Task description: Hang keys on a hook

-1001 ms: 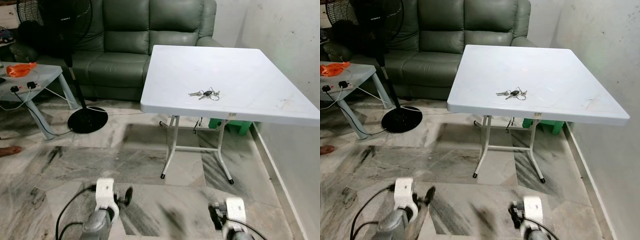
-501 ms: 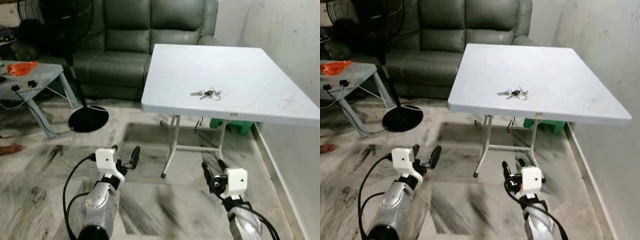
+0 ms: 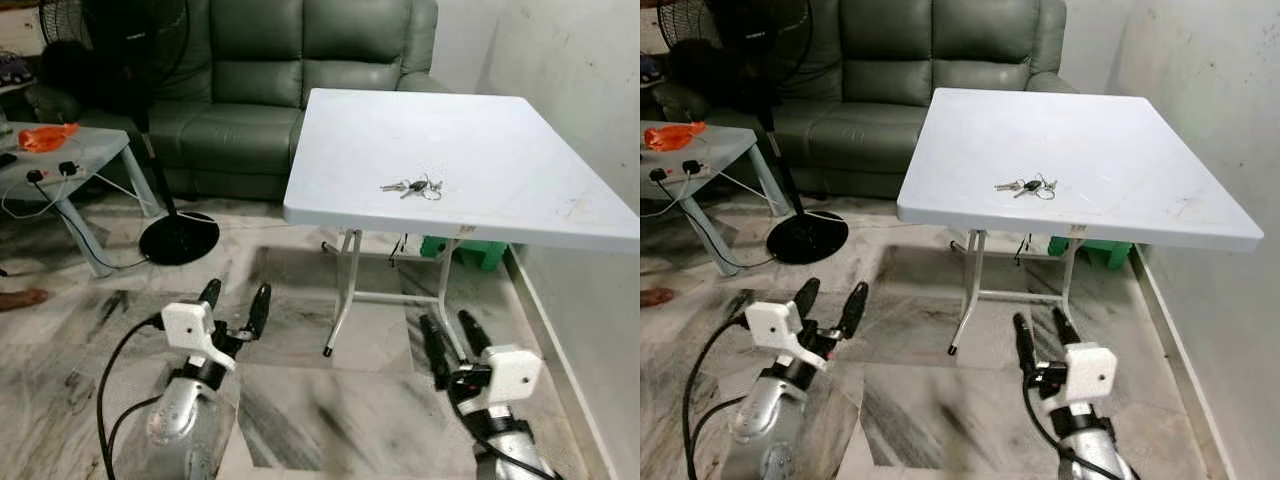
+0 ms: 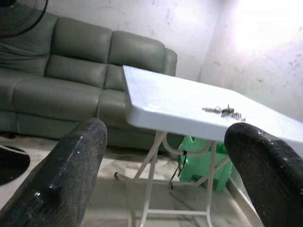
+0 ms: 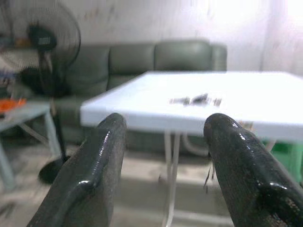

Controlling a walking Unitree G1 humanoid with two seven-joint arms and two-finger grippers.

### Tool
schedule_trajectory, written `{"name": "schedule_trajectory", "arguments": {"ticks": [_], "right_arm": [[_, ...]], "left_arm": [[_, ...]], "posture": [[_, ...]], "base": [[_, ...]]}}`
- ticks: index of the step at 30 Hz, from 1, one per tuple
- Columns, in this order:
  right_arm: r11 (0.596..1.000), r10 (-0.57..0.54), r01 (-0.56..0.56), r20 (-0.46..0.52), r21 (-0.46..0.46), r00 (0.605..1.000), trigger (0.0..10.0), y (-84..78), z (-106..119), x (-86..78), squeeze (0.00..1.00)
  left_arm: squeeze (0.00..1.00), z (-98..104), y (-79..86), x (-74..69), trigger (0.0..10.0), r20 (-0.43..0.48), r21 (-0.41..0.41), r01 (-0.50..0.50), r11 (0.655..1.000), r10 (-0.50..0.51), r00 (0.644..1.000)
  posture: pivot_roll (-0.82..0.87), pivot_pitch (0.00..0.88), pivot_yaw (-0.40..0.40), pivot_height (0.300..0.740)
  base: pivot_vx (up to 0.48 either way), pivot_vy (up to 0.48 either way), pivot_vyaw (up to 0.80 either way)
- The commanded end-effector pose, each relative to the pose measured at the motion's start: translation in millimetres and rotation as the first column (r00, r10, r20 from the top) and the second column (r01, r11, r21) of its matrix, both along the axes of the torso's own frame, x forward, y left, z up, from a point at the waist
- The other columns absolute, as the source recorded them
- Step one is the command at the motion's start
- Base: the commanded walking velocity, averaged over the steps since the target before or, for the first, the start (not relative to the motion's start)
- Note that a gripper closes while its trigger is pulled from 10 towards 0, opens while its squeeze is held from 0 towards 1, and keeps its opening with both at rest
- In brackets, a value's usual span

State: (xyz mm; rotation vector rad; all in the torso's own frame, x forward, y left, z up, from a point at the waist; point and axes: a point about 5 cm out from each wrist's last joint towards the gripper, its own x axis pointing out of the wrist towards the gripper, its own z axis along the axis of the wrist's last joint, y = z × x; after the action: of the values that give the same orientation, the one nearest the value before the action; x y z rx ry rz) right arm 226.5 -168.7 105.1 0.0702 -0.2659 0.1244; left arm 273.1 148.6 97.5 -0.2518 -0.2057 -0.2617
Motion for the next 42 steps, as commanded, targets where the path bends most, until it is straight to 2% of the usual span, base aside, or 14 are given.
{"name": "schedule_trajectory", "arguments": {"ticks": [1, 8, 11, 23, 42], "right_arm": [[0.999, -0.038, 0.038, 0.016, 0.010, 0.999, 10.0, -6.1, 8.8, 1.0, 0.00], [0.999, -0.048, 0.048, 0.000, 0.007, 0.999, 10.0, -5.1, 14.4, 5.3, 0.00], [0.999, -0.035, 0.035, 0.000, 0.001, 0.999, 10.0, -2.1, 19.0, 10.3, 0.00], [0.999, -0.024, 0.024, -0.029, -0.026, 0.999, 10.0, -5.7, 15.5, 14.3, 0.00], [1.000, -0.014, 0.013, -0.028, -0.026, 0.999, 10.0, -4.3, 16.3, 17.8, 0.00]], "left_arm": [[0.00, 4.5, 0.8, -1.2, 10.0, -0.013, -0.008, 0.003, 1.000, -0.003, 1.000], [0.00, 6.7, 3.9, 0.0, 10.0, -0.070, 0.006, -0.020, 1.000, 0.021, 0.997], [0.00, 8.1, 6.8, 5.5, 10.0, -0.113, -0.011, -0.050, 0.999, 0.049, 0.992], [0.00, 7.9, 3.2, 10.3, 10.0, -0.141, 0.004, -0.045, 0.999, 0.045, 0.989], [0.00, 7.2, -0.5, 13.8, 10.0, -0.161, 0.013, -0.032, 0.999, 0.034, 0.986]], "posture": [[-0.05, 0.000, -0.003, 0.740], [-0.05, 0.000, -0.001, 0.740], [-0.04, 0.000, -0.008, 0.740], [-0.03, 0.000, -0.011, 0.740], [-0.03, 0.000, -0.007, 0.740]], "base": [[0.000, 0.000, 0.00], [0.000, 0.000, 0.00], [0.000, 0.000, 0.00], [0.000, 0.000, 0.00], [0.326, 0.000, 0.00]]}}
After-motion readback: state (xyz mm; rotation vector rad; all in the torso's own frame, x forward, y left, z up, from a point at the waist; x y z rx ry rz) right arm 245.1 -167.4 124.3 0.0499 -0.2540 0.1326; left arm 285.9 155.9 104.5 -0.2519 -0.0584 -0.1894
